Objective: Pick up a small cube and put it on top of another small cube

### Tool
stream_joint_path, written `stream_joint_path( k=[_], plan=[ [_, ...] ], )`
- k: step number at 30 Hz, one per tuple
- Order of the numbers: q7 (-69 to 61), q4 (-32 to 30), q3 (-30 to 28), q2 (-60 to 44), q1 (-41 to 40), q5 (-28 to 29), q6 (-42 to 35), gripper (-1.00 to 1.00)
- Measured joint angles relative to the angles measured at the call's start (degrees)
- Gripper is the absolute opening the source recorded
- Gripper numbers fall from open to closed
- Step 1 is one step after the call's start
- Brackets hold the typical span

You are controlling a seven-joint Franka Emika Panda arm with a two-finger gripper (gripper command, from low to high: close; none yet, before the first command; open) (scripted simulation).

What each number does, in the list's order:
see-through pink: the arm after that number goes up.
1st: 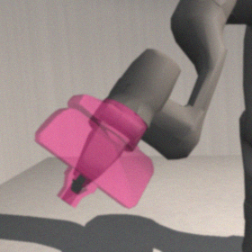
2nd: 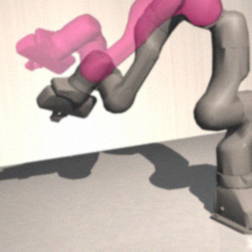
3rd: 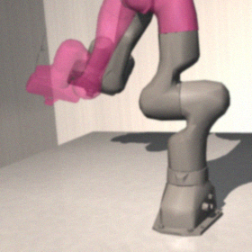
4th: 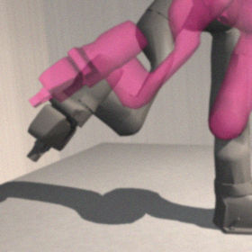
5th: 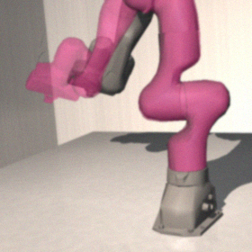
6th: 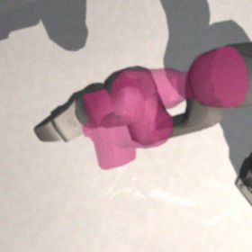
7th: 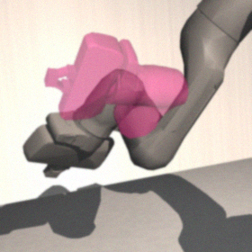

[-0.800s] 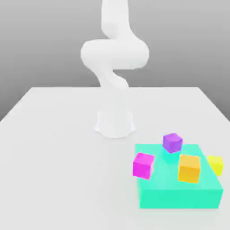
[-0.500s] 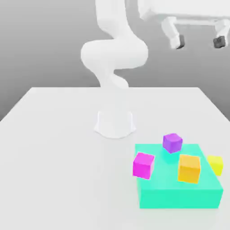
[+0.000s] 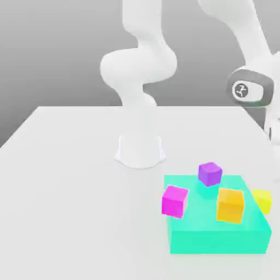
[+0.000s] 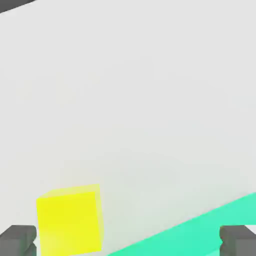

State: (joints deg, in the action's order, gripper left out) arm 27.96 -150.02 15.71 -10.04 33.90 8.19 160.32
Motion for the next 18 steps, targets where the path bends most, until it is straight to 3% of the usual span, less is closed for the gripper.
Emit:
stream_joint_path(
  k=[5, 6, 13, 18],
  plan=[
    [4.89, 1.81, -6.61, -10.35, 5.77, 7.00, 7.68, 0.00],
    [5.38, 2.08, -7.51, -11.57, 6.53, 7.61, 8.65, -1.00],
    [5.48, 2.06, -7.41, -11.48, 6.44, 7.74, 8.53, -1.00],
    [0.46, -0.02, -2.30, -2.41, 2.77, 1.17, 1.61, -1.00]
  ],
)
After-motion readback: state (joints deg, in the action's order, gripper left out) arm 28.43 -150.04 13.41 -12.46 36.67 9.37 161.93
